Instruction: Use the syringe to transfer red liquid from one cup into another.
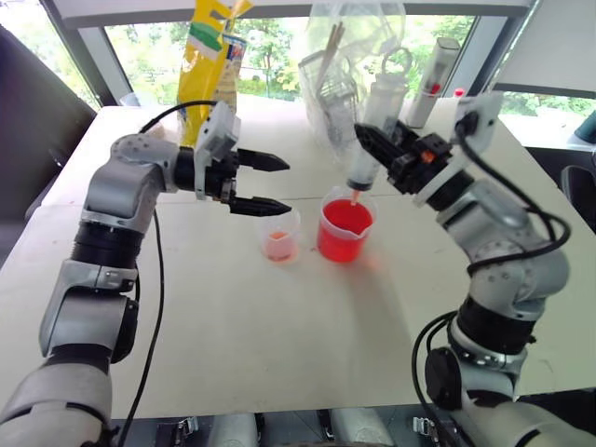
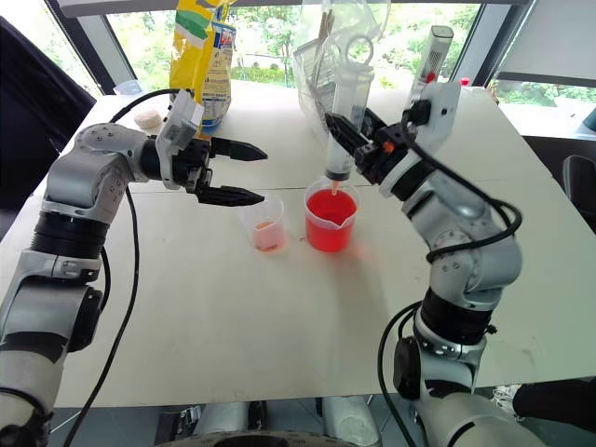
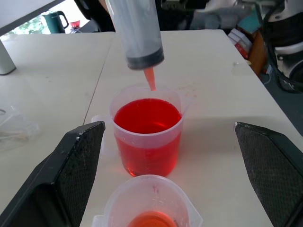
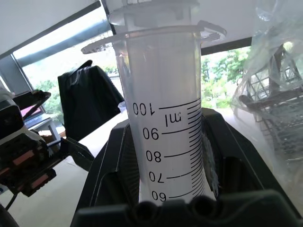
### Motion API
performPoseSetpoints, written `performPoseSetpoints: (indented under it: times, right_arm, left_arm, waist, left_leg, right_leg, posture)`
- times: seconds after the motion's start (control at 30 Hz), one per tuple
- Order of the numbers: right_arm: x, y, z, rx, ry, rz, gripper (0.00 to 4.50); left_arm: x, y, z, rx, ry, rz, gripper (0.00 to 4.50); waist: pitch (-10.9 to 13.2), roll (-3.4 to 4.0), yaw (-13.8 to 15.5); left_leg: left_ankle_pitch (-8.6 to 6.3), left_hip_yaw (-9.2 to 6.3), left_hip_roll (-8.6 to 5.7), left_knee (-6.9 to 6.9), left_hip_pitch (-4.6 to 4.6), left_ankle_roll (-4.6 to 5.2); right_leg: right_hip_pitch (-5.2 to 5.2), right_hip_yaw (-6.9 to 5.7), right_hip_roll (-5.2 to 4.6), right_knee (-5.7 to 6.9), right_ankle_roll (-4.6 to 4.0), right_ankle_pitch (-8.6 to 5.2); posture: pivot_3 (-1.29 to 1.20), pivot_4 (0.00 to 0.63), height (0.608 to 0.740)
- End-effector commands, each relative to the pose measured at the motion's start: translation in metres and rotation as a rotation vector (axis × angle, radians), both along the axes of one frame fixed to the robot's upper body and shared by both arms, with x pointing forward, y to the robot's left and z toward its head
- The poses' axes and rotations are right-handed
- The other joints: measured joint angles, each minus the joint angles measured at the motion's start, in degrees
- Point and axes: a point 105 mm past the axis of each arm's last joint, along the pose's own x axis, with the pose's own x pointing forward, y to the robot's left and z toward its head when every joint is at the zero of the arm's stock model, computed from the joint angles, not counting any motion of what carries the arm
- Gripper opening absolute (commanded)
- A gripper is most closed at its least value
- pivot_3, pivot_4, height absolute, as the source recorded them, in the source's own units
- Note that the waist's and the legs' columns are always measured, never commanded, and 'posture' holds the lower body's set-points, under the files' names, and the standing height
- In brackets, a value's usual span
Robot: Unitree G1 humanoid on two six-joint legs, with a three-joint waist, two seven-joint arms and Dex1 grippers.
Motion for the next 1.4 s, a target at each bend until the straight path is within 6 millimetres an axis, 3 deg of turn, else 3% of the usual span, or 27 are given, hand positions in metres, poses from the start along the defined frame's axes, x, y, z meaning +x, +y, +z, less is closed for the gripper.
performPoseSetpoints:
  times: [0.03, 0.3, 0.47, 0.8, 0.9, 1.1, 1.17, 1.4]
  right_arm:
    - [-0.002, 0.009, -0.010, -0.034, -0.086, -0.007, 1.39]
    - [0.004, 0.015, -0.036, -0.085, -0.126, -0.046, 1.39]
    - [0.005, 0.017, -0.040, -0.104, -0.141, -0.052, 1.39]
    - [0.003, 0.020, -0.045, -0.136, -0.150, -0.049, 1.39]
    - [0.003, 0.021, -0.046, -0.146, -0.153, -0.045, 1.39]
    - [0.003, 0.023, -0.047, -0.157, -0.153, -0.040, 1.39]
    - [0.004, 0.023, -0.047, -0.159, -0.153, -0.038, 1.39]
    - [0.005, 0.025, -0.057, -0.149, -0.108, -0.016, 1.39]
  left_arm:
    - [-0.002, -0.002, 0.023, -0.026, -0.073, -0.013, 4.50]
    - [0.002, -0.017, 0.041, -0.129, -0.077, -0.007, 4.50]
    - [0.020, -0.043, 0.067, -0.250, -0.091, 0.062, 4.50]
    - [0.026, -0.074, 0.070, -0.259, 0.005, 0.036, 4.50]
    - [0.027, -0.077, 0.067, -0.247, 0.011, 0.036, 3.74]
    - [0.020, -0.080, 0.058, -0.212, 0.029, -0.018, 0.82]
    - [0.019, -0.080, 0.056, -0.204, 0.030, -0.028, 0.07]
    - [0.017, -0.081, 0.067, -0.226, 0.019, -0.038, 0.07]
  waist:
    - [0.0, 0.01, 0.0]
    - [0.0, 0.01, 0.0]
    - [0.0, 0.00, 0.4]
    - [0.0, 0.01, 0.0]
    - [0.0, 0.01, 0.0]
    - [0.0, 0.01, 0.0]
    - [0.0, 0.01, 0.0]
    - [0.0, 0.01, 0.1]
  left_leg:
    - [0.00, 0.01, 0.01, 0.00, 0.04, 0.00]
    - [0.01, 0.01, 0.02, 0.00, 0.06, -0.01]
    - [0.01, 0.01, 0.00, 0.07, 0.04, -0.02]
    - [0.03, 0.01, 0.02, 0.00, 0.10, -0.06]
    - [0.04, 0.02, 0.01, 0.00, 0.10, -0.06]
    - [0.05, 0.03, 0.00, 0.00, 0.10, -0.08]
    - [0.05, 0.03, 0.00, 0.00, 0.10, -0.09]
    - [0.05, 0.03, 0.00, 0.01, 0.10, -0.09]
  right_leg:
    - [0.04, -0.02, 0.03, 0.00, 0.00, 0.00]
    - [0.05, -0.03, 0.07, 0.03, 0.00, 0.00]
    - [0.09, -0.05, 0.05, 0.02, 0.00, 0.00]
    - [0.08, -0.03, 0.11, 0.04, 0.00, 0.00]
    - [0.08, -0.01, 0.11, 0.03, 0.00, 0.00]
    - [0.09, -0.01, 0.10, 0.03, 0.00, 0.00]
    - [0.09, -0.01, 0.10, 0.03, 0.00, 0.00]
    - [0.09, -0.01, 0.10, 0.03, 0.00, 0.00]
  posture:
    - [0.00, 0.150, 0.739]
    - [0.00, 0.150, 0.739]
    - [0.00, 0.150, 0.739]
    - [0.00, 0.150, 0.739]
    - [0.00, 0.150, 0.739]
    - [0.00, 0.150, 0.739]
    - [0.00, 0.150, 0.739]
    - [0.00, 0.150, 0.739]
